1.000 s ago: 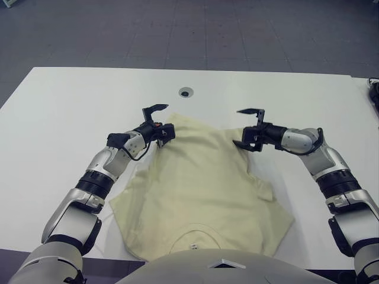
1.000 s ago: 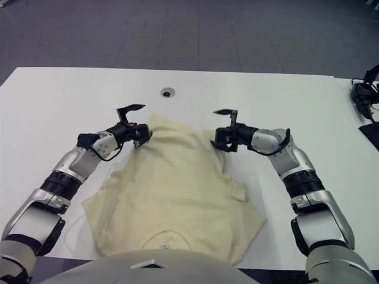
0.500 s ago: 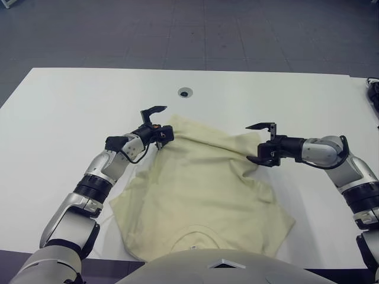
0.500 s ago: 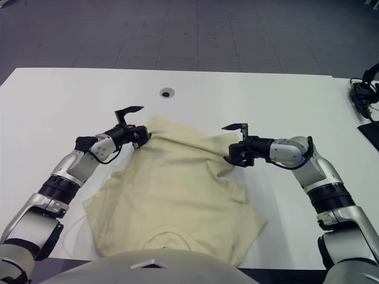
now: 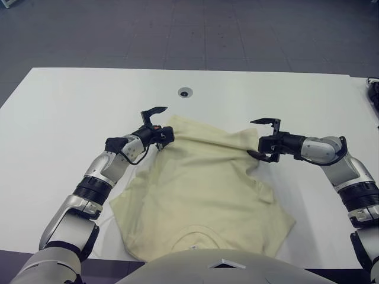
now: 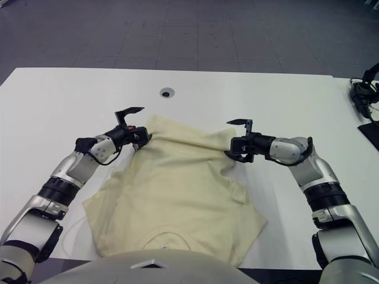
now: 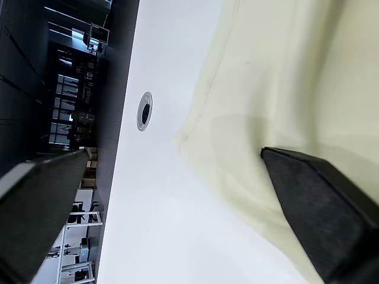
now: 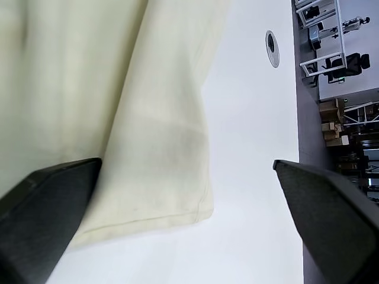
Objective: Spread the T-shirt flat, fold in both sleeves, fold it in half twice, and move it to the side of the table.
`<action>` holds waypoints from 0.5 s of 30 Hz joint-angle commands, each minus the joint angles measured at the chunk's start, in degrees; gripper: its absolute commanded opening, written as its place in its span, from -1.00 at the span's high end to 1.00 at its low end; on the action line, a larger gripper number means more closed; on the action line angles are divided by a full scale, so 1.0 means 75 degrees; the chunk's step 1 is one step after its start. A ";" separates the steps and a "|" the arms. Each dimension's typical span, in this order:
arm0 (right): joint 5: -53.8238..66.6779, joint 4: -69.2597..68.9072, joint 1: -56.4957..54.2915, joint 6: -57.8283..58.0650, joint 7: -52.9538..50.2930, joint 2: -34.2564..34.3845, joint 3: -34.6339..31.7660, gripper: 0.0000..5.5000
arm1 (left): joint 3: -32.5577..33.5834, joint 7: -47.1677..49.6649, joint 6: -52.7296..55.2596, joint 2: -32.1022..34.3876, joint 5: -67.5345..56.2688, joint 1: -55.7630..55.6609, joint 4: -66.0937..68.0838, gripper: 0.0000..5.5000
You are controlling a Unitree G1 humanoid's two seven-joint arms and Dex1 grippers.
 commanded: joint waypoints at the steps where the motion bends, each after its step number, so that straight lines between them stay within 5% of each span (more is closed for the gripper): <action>1: 0.0048 0.0416 -0.0225 0.0149 0.0131 0.0146 -0.0034 -0.96 | -0.0236 -0.0137 0.0152 -0.0160 0.0188 -0.0005 0.0520 -0.96; 15: 0.0271 0.2178 -0.1570 0.0362 0.0011 0.0716 -0.0271 -0.96 | -0.0075 0.1081 0.1211 -0.0591 0.0381 -0.0860 0.2019 -0.96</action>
